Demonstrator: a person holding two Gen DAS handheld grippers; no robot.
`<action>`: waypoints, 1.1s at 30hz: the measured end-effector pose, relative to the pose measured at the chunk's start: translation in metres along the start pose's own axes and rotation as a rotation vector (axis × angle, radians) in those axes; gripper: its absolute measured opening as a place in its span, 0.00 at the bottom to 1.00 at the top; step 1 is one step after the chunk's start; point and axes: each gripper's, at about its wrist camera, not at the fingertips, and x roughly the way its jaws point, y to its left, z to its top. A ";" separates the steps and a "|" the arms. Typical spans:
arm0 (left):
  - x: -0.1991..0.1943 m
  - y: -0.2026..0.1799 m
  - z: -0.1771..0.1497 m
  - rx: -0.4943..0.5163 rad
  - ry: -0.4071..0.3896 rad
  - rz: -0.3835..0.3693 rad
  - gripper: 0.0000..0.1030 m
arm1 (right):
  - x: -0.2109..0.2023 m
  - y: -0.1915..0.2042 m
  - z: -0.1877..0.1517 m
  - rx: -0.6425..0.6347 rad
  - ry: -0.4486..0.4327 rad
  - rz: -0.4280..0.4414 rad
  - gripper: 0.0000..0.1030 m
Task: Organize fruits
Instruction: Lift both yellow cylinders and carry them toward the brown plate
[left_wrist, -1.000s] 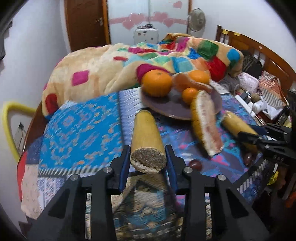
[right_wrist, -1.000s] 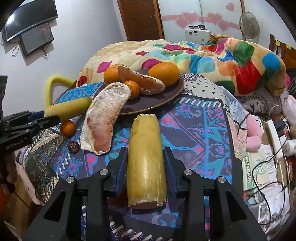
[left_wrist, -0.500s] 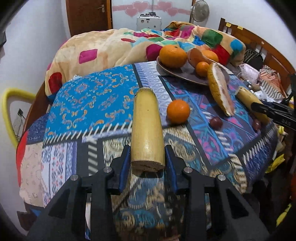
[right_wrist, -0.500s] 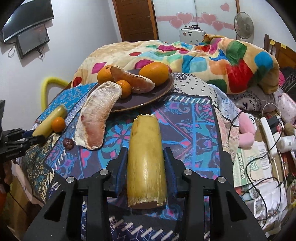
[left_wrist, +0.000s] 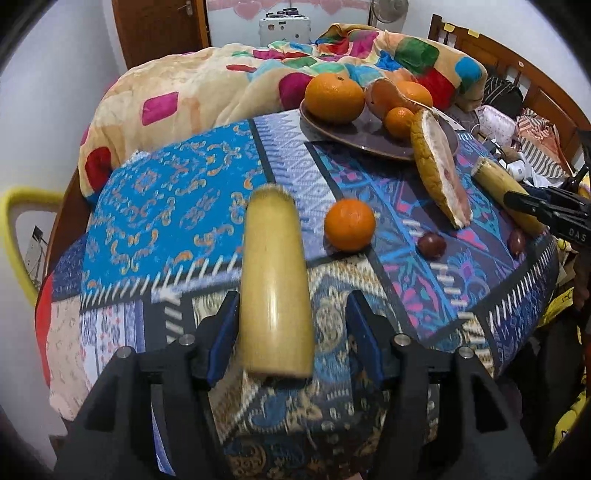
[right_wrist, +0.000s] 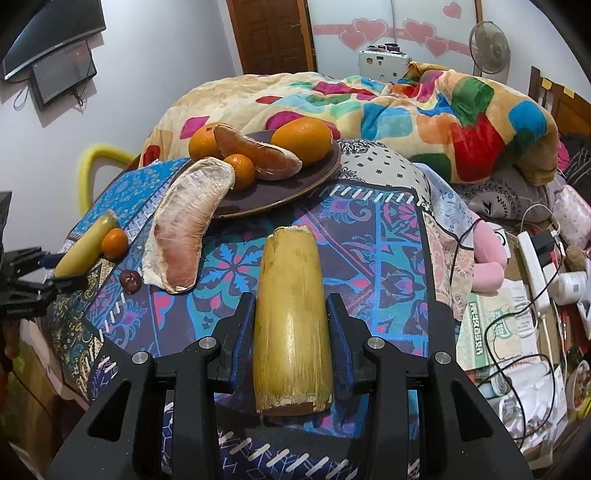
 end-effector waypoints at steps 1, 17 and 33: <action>0.001 0.000 0.003 0.002 0.002 0.002 0.56 | 0.000 0.000 0.001 -0.005 0.000 -0.002 0.35; 0.030 0.014 0.034 0.002 0.005 -0.001 0.36 | 0.019 0.001 0.013 -0.027 -0.029 -0.004 0.34; -0.032 -0.004 0.037 0.022 -0.148 0.009 0.35 | -0.039 0.008 0.022 -0.016 -0.184 -0.049 0.34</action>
